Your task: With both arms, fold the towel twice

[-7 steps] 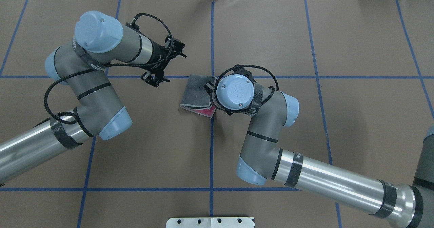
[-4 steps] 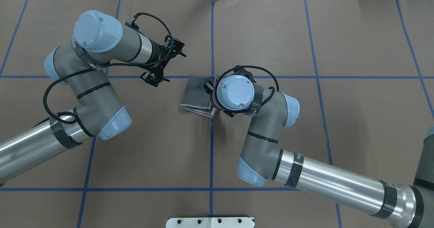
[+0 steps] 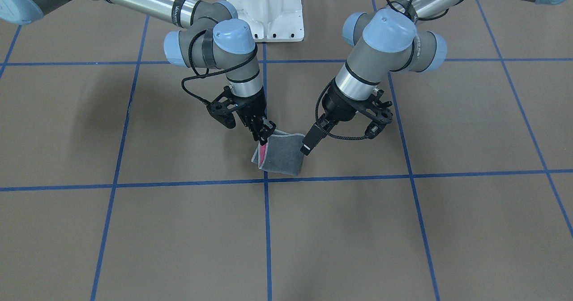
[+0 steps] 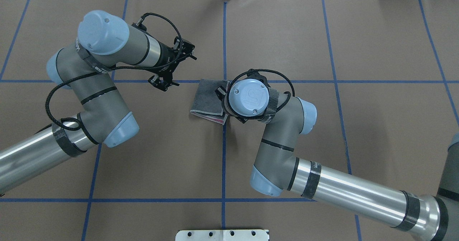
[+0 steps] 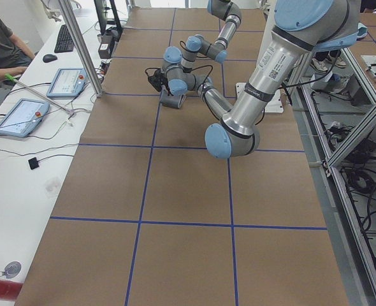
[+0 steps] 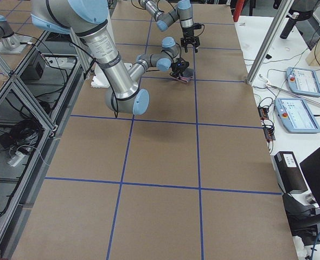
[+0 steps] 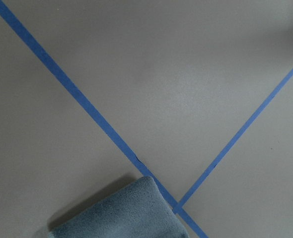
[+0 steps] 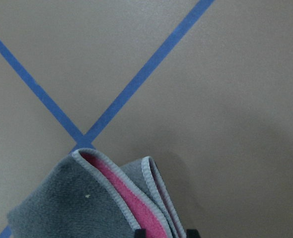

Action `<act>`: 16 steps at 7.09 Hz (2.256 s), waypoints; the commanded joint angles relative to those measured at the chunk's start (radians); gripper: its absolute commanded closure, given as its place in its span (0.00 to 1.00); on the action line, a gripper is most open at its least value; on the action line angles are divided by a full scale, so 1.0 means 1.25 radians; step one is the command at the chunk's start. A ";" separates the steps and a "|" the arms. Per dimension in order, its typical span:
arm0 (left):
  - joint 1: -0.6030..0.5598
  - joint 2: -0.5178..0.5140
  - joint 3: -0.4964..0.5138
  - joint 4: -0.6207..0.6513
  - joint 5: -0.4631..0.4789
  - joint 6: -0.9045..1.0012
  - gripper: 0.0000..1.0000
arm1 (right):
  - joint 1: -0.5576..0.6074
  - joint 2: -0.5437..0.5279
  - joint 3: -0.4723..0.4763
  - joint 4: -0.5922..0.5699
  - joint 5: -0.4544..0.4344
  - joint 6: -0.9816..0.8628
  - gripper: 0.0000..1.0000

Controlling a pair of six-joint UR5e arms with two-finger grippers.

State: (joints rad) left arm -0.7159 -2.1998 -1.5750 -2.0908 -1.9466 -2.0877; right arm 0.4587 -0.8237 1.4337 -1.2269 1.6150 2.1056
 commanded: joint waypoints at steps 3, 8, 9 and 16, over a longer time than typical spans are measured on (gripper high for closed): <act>0.002 -0.002 0.002 0.000 0.000 0.000 0.00 | -0.002 -0.012 0.030 -0.008 0.000 0.002 1.00; 0.001 -0.001 0.002 0.000 0.000 0.000 0.00 | -0.051 -0.031 0.106 -0.070 -0.005 0.031 1.00; 0.001 -0.001 0.002 0.000 0.000 0.000 0.00 | -0.060 -0.040 0.105 -0.069 -0.008 0.031 1.00; 0.001 0.000 0.000 0.000 0.000 -0.001 0.00 | -0.021 -0.032 0.100 -0.065 -0.005 0.018 1.00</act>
State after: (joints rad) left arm -0.7149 -2.1987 -1.5752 -2.0908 -1.9466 -2.0881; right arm 0.4283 -0.8640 1.5588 -1.3067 1.6112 2.1294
